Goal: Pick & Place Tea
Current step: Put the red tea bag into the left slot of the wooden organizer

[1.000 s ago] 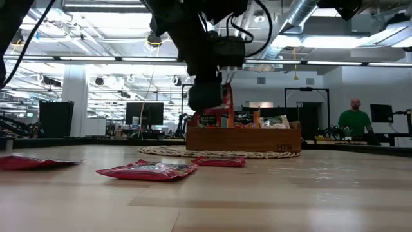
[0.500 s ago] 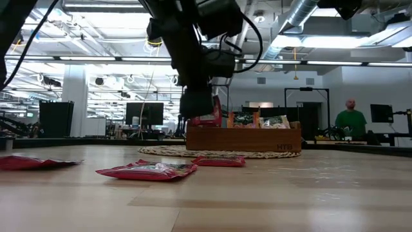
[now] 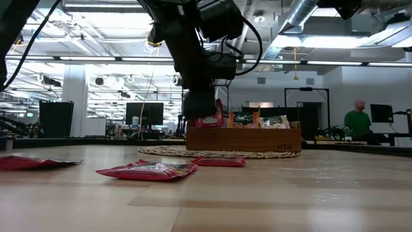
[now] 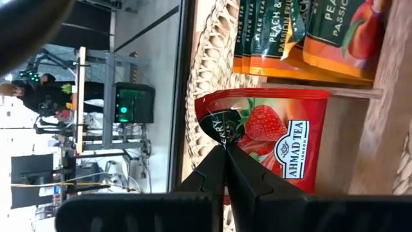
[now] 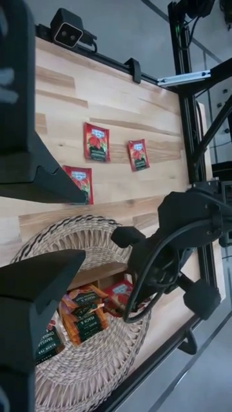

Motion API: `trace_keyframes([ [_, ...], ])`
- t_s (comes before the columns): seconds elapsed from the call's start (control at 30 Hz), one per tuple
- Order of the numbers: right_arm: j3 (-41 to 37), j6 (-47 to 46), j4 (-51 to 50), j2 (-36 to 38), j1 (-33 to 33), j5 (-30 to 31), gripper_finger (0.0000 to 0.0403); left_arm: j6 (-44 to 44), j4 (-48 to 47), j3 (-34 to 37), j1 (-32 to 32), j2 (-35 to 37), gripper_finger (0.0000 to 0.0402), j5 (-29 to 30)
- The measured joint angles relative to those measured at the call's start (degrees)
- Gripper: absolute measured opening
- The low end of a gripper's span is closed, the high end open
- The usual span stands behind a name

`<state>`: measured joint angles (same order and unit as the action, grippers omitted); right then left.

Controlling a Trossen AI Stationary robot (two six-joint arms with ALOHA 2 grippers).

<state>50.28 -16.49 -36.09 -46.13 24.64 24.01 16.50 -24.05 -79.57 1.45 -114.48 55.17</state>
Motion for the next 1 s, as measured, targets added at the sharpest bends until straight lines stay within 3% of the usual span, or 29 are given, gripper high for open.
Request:
trace_keyframes([
  [0.33, 0.00, 0.00, 0.63, 0.02, -0.02, 0.04, 0.0118, 6.35, 2.09, 0.07, -0.37, -2.95, 0.0000, 0.12],
  [1.0, 0.00, 0.04, 1.02, 0.02, 0.00, 0.04, 0.0118, 6.24, 2.77, 0.07, -0.33, -2.97, 0.0000, 1.69],
])
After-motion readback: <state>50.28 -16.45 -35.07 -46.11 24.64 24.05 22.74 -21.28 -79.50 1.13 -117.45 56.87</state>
